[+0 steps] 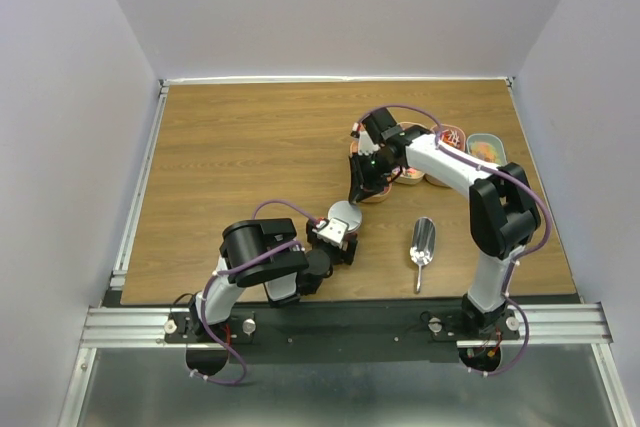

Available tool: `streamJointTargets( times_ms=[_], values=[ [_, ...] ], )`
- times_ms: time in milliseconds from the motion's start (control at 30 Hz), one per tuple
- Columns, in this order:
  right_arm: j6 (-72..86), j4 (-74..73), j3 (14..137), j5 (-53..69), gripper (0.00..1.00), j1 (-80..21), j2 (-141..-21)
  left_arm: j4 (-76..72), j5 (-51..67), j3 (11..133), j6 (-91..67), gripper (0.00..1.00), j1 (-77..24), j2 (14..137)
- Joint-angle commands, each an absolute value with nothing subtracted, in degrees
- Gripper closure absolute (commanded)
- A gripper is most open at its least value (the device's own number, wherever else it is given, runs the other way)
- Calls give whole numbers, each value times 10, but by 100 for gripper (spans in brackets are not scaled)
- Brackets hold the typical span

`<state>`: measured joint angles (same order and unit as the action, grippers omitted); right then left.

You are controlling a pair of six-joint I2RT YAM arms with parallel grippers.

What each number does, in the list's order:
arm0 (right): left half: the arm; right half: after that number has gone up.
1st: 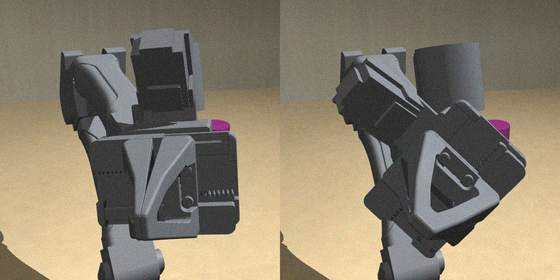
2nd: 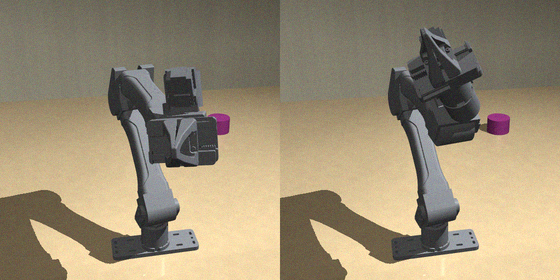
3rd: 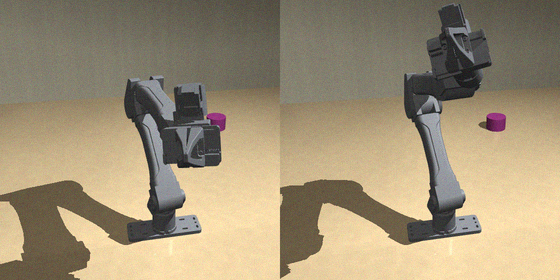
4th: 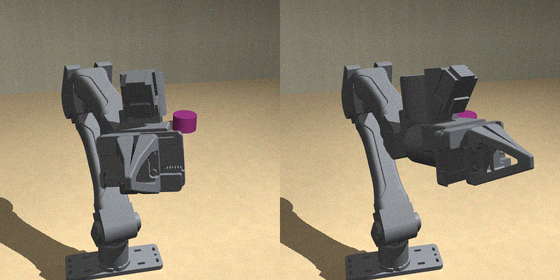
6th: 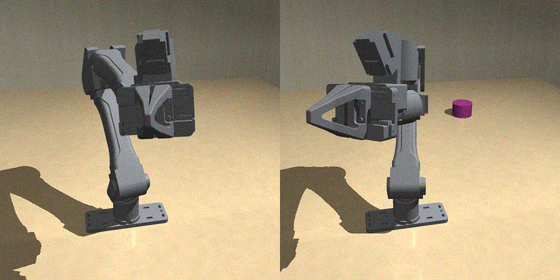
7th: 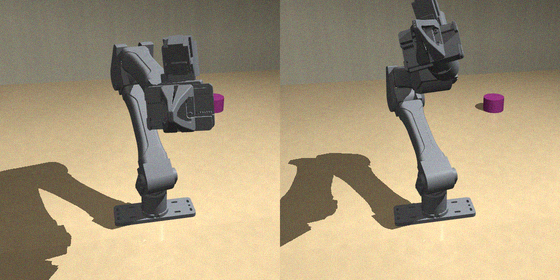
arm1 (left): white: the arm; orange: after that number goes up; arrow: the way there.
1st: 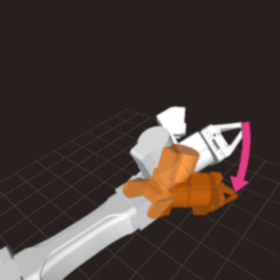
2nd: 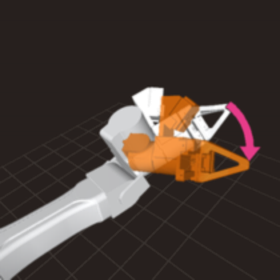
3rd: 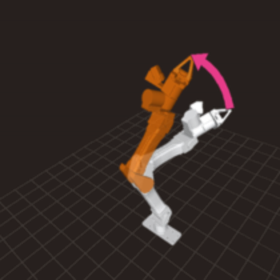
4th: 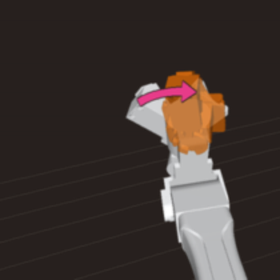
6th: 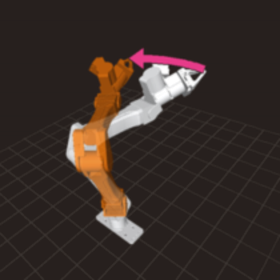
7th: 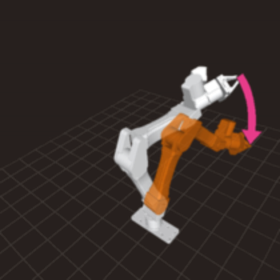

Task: Pack the candies
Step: Screw the bottle lid onto the packing bottle.

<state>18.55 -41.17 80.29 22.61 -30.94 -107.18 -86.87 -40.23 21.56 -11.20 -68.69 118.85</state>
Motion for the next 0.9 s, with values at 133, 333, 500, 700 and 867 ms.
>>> streamJointTargets(
  times_ms=[133, 333, 500, 700, 867],
  values=[
    [169, -420, 784, 265, 78, -310, -1075, -1084, -380, 194, -148, 14, -685, 1224],
    [182, -417, 753, 270, 84, -311, -1046, -1070, -385, 199, -152, 14, -685, 1222],
    [199, -411, 716, 272, 85, -312, -1012, -1058, -388, 206, -154, 14, -685, 1219],
    [235, -389, 677, 269, 85, -325, -984, -1050, -387, 214, -154, 14, -684, 1219],
    [268, -366, 651, 265, 87, -351, -966, -1051, -386, 214, -156, 14, -684, 1219]
  ],
)
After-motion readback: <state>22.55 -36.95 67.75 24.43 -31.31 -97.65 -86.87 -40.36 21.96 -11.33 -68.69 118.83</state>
